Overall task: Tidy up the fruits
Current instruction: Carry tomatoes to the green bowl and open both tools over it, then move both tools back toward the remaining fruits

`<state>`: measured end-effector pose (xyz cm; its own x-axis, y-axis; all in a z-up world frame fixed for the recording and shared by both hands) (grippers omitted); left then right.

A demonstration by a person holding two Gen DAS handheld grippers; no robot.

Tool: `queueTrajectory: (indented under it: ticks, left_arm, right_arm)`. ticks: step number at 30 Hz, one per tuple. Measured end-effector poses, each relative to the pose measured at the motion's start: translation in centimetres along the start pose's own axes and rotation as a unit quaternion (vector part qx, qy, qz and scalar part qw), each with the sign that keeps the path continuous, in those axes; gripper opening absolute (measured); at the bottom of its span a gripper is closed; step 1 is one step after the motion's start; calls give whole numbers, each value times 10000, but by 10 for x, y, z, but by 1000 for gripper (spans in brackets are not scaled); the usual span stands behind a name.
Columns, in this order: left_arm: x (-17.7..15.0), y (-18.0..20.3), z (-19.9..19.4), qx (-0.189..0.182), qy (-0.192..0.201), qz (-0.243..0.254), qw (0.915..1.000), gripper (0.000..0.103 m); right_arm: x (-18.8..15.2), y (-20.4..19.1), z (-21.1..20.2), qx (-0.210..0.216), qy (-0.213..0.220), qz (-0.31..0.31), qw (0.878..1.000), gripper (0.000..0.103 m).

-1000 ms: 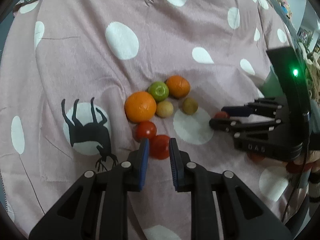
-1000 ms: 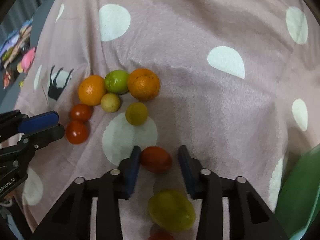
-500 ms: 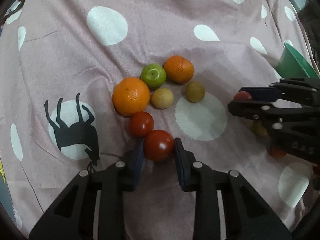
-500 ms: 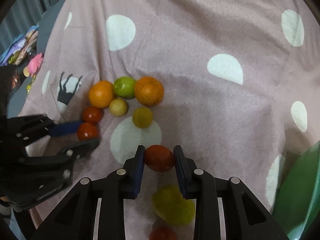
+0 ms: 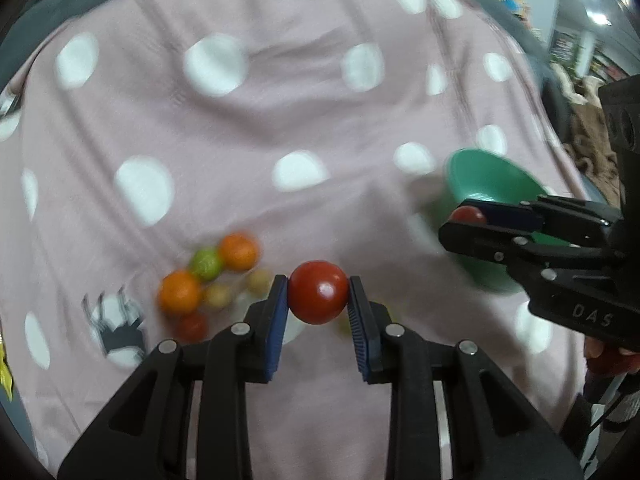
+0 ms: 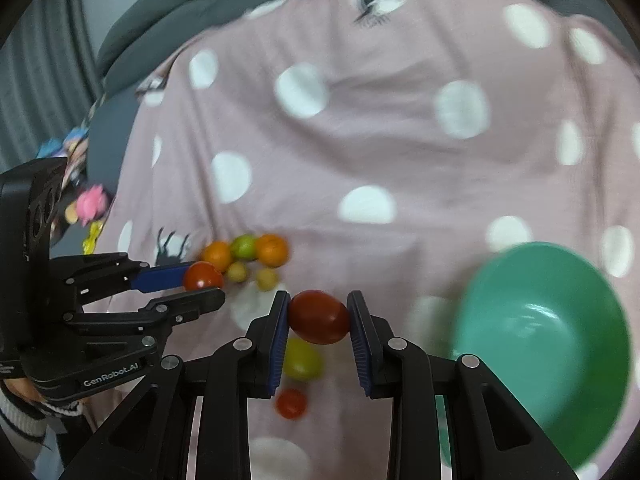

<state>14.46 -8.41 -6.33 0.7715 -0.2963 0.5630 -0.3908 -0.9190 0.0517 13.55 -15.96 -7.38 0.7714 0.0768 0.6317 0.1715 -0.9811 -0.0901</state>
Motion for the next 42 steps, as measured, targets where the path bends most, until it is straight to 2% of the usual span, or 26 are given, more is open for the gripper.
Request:
queueTrajectory:
  ticks: [7,13,21,22,23,24,26,29,32,37,40,42]
  left_arm:
    - [33,88,3,-428,197,704,9964,29]
    - [53,135,25,-656,153,1094,9917,29]
    - [64,164,60,-828,-206,1237,9886,31]
    - [64,167,61,-852,-224,1241,9884,34]
    - [64,168,63,-841,-230,1236,9885,44]
    - [64,167,63,-783,-220,1237,9890,53]
    - [64,163,62,-732,-207,1185,9900,64]
    - [61,147,51,-700,-140,1034,9921,67]
    - [48,115,32,-501,-47,775,9957,77]
    - [2,34,5,-10,-142,-55,9999,78]
    - [-42,-18,-9,310,-313,-735,9963,78]
    - [-67,-38,-13,369,-431,-1032,9930,78]
  right_arm:
    - [-19,59,-46,-485,247,514,9972,31]
    - [-37,103,-58,-708,262,946,9926,31]
    - [-63,139,-56,-1174,33,1313,9844,31]
    - [-66,143,-55,-1186,1,1375,9834,31]
    - [-68,146,-55,-1207,-33,1415,9826,32]
    - [-70,148,-55,-1241,-67,1434,9818,33]
    - [-73,153,-56,-1325,-118,1483,9800,36]
    - [-76,155,-63,-1201,-44,1599,9798,38]
    - [-78,152,-73,-1100,99,1665,9798,38]
    - [-86,129,-86,-649,316,1572,9849,39]
    - [-90,112,-87,-520,300,1467,9874,39]
    - [-93,99,-86,-397,251,1378,9893,39]
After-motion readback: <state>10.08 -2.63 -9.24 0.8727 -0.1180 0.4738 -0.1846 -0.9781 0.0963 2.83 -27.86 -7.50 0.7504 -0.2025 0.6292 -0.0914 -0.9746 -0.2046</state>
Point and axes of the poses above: each gripper's, at about its wrist camera, not at the fingertips, and z roughly the way its jaws point, y to its right, x to its top, the point moved 3 cm from there along z, roughly the way its jaws point, and after that the axes turned 8 degrees about -y, right-handed, at the moved point
